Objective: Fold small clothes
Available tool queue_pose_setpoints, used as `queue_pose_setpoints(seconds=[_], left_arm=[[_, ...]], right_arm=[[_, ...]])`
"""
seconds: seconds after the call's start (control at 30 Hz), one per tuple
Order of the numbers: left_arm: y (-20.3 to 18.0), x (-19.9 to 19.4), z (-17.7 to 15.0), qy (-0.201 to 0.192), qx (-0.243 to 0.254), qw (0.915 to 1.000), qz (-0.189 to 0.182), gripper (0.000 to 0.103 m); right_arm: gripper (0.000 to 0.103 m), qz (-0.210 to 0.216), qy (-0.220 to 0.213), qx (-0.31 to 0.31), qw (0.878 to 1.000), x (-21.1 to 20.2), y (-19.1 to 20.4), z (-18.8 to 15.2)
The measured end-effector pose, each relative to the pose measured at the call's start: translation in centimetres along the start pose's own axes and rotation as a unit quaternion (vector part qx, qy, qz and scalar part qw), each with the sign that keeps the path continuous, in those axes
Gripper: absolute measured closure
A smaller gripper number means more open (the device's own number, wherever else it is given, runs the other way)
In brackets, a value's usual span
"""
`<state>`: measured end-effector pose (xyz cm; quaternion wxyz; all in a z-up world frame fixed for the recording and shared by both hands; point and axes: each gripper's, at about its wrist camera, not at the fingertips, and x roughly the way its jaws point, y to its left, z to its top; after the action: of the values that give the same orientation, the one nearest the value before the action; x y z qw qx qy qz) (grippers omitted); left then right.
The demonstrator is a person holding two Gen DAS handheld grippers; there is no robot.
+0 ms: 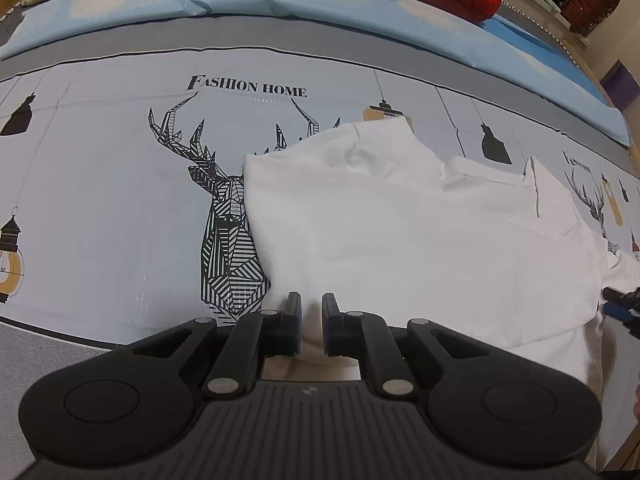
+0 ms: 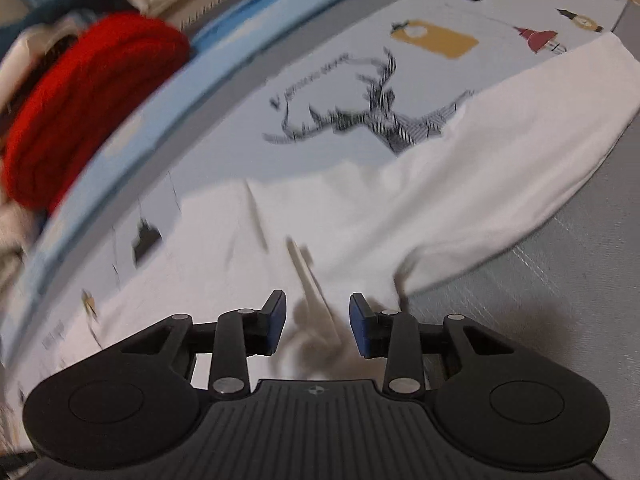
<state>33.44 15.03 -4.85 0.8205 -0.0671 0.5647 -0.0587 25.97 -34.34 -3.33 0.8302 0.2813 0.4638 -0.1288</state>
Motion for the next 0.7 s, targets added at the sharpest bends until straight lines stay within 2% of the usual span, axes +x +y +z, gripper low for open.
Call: queue_pose_setpoints(seconds=[0.1, 0.2, 0.23, 0.27, 0.3, 0.33, 0.37, 0.5, 0.57, 0.67, 0.7], left_arm=[[-0.2, 0.0, 0.0, 0.001, 0.001, 1.0000, -0.001, 0.091], [-0.2, -0.1, 0.0, 0.000, 0.002, 1.0000, -0.002, 0.083], [-0.1, -0.1, 0.1, 0.000, 0.001, 1.0000, -0.001, 0.083], [-0.1, 0.0, 0.1, 0.000, 0.000, 1.0000, 0.000, 0.083], [0.1, -0.1, 0.1, 0.001, -0.002, 1.0000, 0.001, 0.083], [0.1, -0.1, 0.1, 0.001, -0.003, 1.0000, 0.002, 0.083], [0.1, -0.1, 0.2, 0.001, -0.003, 1.0000, 0.003, 0.083], [0.2, -0.2, 0.3, -0.001, -0.006, 1.0000, 0.001, 0.083], [0.2, -0.3, 0.2, -0.001, -0.006, 1.0000, 0.001, 0.083], [0.3, -0.4, 0.1, -0.001, -0.006, 1.0000, 0.000, 0.083], [0.4, -0.5, 0.2, -0.001, -0.006, 1.0000, 0.001, 0.083]], right_arm=[[0.066, 0.003, 0.016, -0.012, 1.000, 1.3, 0.2, -0.4], [0.068, 0.015, 0.014, -0.021, 1.000, 1.6, 0.8, -0.5], [0.075, 0.016, 0.012, -0.029, 0.999, 1.6, 1.2, -0.6], [0.086, 0.018, 0.011, -0.041, 0.999, 1.6, 1.5, -0.6], [0.090, 0.020, 0.007, -0.048, 0.999, 1.3, 1.8, -0.6], [0.098, 0.025, -0.002, -0.050, 0.998, 0.9, 2.0, -0.6], [0.098, 0.032, -0.012, -0.047, 0.998, 0.4, 2.0, -0.4], [0.099, 0.064, -0.112, -0.026, 0.991, -3.5, 2.0, -0.1], [0.099, 0.033, -0.127, -0.024, 0.991, -3.6, 1.8, -0.1], [0.095, -0.063, -0.085, 0.012, 0.994, -2.0, 0.1, 0.0], [0.094, -0.081, -0.078, 0.034, 0.993, -1.8, -0.7, -0.1]])
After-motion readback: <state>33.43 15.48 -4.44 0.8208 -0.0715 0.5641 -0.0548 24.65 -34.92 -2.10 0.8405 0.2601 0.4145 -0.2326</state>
